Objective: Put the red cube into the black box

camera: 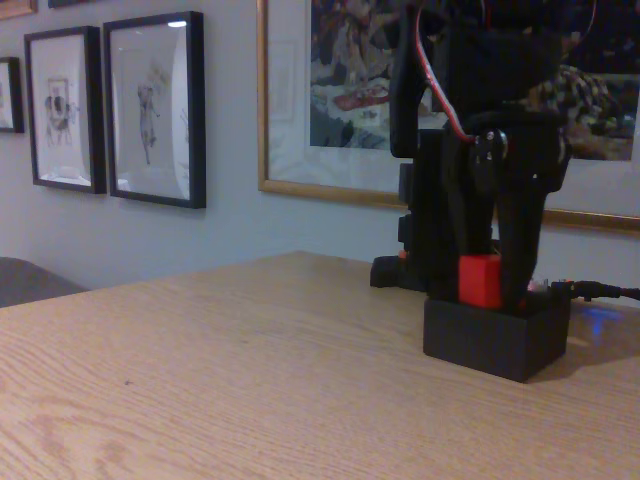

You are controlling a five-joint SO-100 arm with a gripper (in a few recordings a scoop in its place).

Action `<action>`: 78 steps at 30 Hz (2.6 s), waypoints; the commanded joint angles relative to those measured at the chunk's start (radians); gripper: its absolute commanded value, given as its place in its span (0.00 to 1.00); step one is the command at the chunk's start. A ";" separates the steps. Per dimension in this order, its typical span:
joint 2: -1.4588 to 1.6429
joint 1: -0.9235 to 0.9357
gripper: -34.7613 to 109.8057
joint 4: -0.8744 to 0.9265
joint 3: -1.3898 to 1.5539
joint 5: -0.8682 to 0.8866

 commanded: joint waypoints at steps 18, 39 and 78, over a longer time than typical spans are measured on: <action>0.107 -0.233 0.30 0.117 -0.198 0.023; 0.867 -0.790 0.21 -0.092 0.420 -0.206; 0.887 -0.790 0.19 -0.190 0.560 -0.216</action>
